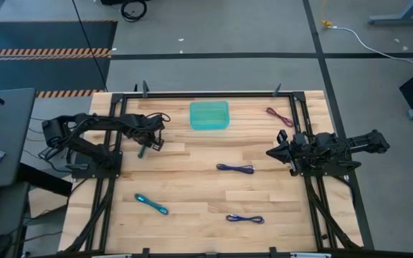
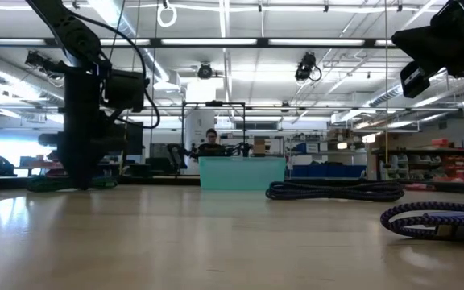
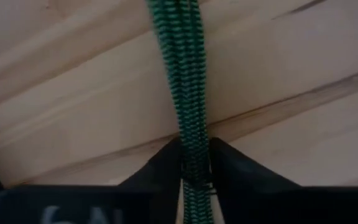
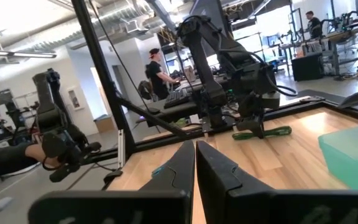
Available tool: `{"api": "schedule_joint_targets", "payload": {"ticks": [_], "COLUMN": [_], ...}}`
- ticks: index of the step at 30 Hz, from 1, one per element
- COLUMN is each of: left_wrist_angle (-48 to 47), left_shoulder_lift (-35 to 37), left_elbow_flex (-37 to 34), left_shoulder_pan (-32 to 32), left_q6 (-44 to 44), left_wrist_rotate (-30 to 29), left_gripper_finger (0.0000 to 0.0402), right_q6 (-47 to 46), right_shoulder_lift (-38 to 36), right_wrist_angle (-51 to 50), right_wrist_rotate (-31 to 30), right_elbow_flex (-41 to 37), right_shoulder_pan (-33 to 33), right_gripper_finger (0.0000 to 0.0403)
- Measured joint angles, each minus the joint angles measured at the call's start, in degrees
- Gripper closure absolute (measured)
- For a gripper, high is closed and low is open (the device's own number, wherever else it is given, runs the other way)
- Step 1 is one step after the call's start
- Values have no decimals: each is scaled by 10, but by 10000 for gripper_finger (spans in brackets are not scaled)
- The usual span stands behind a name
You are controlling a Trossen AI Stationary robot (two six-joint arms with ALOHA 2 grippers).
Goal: Pick and place USB-C Cables
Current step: Put the green charger cable into the green bin
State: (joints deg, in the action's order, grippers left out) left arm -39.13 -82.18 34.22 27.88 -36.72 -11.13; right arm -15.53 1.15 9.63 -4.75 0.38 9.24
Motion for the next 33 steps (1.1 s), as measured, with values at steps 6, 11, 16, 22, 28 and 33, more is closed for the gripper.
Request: {"api": "schedule_joint_targets", "payload": {"ticks": [6,11,16,22,28,33], "left_wrist_angle": [3,5,3,5,46,87], "left_shoulder_lift": [2,-1,-1,0,0,-27], "left_elbow_flex": [10,52,116,215,313,368], "left_shoulder_pan": [0,2,0,0,0,1], "left_q6": [41,85,169,277,423,521], "left_wrist_rotate": [3,2,8,9,24,73], "left_gripper_finger": [373,373,374,374,374,374], "right_q6": [0,0,5,13,15,7], "right_shoulder_lift": [0,0,0,0,0,0], "right_wrist_angle": [0,1,1,1,0,-3], "right_wrist_rotate": [0,0,-1,-2,-2,-2], "right_elbow_flex": [0,0,0,0,0,0], "right_shoulder_pan": [0,0,0,0,0,0], "right_gripper_finger": [380,380,380,380,380,380]}}
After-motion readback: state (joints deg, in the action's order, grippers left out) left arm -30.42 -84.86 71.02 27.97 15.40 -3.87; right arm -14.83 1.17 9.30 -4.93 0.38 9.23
